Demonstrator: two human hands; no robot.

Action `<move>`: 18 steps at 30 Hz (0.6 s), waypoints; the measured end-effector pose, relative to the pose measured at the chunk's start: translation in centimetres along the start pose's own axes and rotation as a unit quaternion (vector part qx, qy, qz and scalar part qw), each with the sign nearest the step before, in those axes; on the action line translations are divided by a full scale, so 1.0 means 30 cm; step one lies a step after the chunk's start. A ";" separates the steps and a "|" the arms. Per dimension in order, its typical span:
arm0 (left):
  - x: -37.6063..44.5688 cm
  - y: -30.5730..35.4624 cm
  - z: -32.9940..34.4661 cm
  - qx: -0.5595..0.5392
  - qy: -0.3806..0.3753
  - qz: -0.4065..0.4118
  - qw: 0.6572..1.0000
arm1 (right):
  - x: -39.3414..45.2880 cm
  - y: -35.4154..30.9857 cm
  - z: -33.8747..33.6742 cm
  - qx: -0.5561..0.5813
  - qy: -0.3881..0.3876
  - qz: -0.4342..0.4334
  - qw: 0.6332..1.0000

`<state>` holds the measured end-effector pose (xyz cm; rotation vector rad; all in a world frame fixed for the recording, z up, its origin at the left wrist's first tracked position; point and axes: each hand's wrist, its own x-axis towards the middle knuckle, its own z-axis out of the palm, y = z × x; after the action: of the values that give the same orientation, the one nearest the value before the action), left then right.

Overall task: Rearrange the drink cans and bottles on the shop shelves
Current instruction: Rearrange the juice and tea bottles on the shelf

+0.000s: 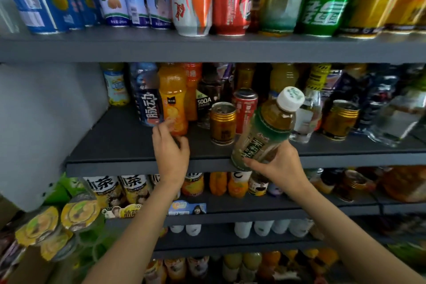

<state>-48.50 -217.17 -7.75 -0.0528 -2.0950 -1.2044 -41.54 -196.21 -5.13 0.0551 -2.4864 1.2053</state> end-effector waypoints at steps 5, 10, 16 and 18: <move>-0.154 0.267 0.165 -0.030 -0.011 0.051 0.998 | -0.091 0.151 -0.302 0.004 0.022 -0.002 1.000; -0.433 0.654 0.481 -0.121 -0.096 0.000 0.988 | -0.220 0.397 -0.751 -0.018 0.075 0.017 0.997; -0.743 1.045 0.833 -0.184 -0.236 -0.003 0.954 | -0.347 0.721 -1.246 -0.006 0.141 0.111 0.984; -0.769 1.148 0.935 -0.185 -0.252 0.009 0.950 | -0.368 0.816 -1.381 -0.001 0.172 0.137 0.975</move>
<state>-34.30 -169.28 -4.76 -0.6077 -2.2421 -1.6934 -23.01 -150.46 -4.03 -0.4734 -2.2357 1.1991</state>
